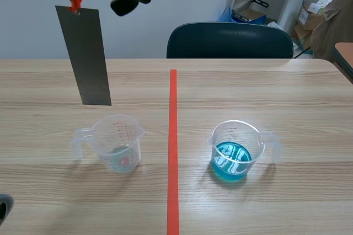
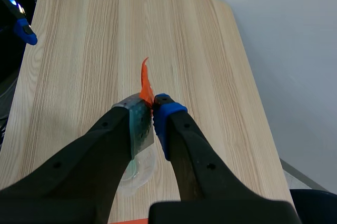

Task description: Do the redox reaction experiment

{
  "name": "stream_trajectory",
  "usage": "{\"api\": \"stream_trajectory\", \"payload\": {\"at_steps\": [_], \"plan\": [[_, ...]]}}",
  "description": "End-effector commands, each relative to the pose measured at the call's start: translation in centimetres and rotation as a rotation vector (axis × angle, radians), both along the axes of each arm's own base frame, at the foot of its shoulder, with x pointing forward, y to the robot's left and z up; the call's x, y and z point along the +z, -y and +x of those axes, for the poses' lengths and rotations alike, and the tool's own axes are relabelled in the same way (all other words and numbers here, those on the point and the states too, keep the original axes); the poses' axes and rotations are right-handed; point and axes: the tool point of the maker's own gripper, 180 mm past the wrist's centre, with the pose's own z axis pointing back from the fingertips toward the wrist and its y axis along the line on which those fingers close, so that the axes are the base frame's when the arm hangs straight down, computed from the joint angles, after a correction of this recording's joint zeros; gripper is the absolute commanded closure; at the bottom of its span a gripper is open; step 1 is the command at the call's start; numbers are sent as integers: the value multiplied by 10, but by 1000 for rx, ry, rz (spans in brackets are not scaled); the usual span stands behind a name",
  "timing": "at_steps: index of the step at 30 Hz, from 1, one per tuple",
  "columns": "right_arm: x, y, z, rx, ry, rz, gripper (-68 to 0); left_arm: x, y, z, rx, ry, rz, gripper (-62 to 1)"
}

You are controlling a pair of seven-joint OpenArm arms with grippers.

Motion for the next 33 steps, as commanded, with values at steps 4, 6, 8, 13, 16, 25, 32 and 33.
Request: {"api": "stream_trajectory", "payload": {"at_steps": [4, 6, 8, 13, 16, 25, 32, 33], "plan": [[5, 0, 1, 3, 11, 13, -8, 7, 4, 2, -4, 23, -15, -623], [4, 3, 2, -6, 8, 13, -8, 7, 4, 2, -4, 23, -15, -623], [3, 9, 2, -17, 5, 20, -8, 7, 4, 2, -4, 23, -15, -623], [-1, 32, -3, -54, 18, 12, -8, 7, 4, 2, -4, 23, -15, -623], [-2, 47, -8, -80, 39, -2, -8, 7, 4, 2, -4, 24, -15, -623], [-6, 95, -20, -173, 87, -59, -8, 7, 4, 2, -4, 23, -15, -623], [-13, 127, -22, -256, 87, -109, -8, 7, 4, 2, -4, 23, -15, -623], [-15, 132, -22, -270, 83, -117, -8, 7, 4, 2, -4, 23, -15, -623]]}}
